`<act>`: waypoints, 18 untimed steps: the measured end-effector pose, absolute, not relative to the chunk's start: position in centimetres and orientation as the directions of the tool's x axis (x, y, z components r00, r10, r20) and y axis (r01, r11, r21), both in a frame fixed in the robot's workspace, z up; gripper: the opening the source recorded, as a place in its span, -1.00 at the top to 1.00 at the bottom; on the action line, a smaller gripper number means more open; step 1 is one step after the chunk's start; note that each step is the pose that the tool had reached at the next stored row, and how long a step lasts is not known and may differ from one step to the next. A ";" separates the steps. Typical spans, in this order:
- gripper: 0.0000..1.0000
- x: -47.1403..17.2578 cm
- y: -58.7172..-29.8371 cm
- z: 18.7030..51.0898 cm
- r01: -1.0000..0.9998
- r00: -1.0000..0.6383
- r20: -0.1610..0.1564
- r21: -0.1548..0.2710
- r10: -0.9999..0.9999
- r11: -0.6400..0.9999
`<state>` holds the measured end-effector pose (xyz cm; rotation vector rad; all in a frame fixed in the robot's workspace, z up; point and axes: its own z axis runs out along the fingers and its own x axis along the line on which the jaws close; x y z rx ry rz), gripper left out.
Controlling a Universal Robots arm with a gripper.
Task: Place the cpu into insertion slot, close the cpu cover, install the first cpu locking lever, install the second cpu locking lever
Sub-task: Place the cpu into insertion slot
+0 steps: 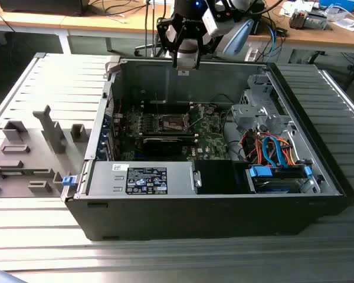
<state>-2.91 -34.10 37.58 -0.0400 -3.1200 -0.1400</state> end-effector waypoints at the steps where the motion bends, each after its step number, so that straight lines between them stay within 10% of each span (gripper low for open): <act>1: -0.08 -2.9 -34.1 37.6 0.026 -1.000 0.019 0.089 0.025 0.996; 18: -0.08 -3.0 -34.1 37.2 0.027 -1.000 0.019 0.089 0.025 0.996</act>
